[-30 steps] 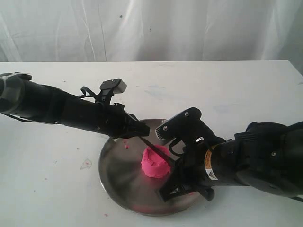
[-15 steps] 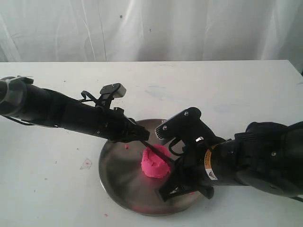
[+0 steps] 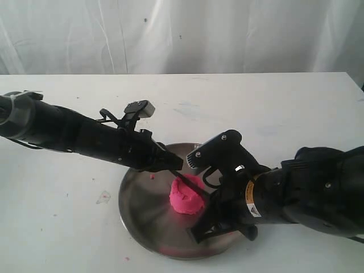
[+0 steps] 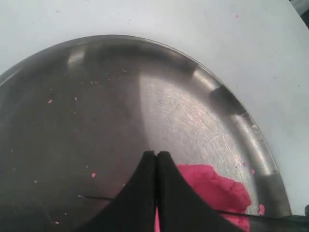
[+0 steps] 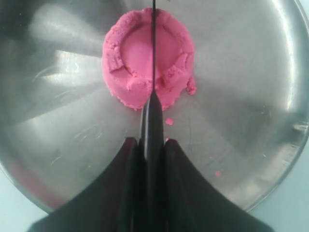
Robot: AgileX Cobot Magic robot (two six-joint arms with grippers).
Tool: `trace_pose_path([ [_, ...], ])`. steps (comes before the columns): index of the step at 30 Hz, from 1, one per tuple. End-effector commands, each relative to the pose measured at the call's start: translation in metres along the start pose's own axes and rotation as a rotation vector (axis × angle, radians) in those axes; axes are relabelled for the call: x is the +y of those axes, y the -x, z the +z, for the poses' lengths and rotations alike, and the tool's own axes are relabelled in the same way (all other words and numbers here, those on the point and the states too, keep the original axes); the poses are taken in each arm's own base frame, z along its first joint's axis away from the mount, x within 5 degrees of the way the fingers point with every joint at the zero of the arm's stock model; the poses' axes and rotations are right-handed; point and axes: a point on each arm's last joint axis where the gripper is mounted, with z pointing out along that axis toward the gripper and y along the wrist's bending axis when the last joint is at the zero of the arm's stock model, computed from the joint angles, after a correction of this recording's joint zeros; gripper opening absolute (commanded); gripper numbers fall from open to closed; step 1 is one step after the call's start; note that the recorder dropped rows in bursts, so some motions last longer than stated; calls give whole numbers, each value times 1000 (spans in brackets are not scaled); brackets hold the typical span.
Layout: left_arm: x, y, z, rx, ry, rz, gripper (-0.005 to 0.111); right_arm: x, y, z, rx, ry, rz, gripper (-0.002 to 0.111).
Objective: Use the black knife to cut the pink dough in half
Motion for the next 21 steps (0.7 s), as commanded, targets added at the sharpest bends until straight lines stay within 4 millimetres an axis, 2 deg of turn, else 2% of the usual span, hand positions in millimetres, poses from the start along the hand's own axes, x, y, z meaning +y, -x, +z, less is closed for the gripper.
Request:
trace_pose_path([
  [1,-4,0,1,5,-33,2,0,-2,-7,9,49,-11,-1,0],
  [5,-4,0,1,5,-33,2,0,-1,-11,18,75,-9,-4,0],
  [15,-2,-1,1,18,-13,18,0,0,-10,18,60,2,-4,0],
  [21,4,-12,1,55,39,-2,0,0,-9,18,58,3,-4,0],
])
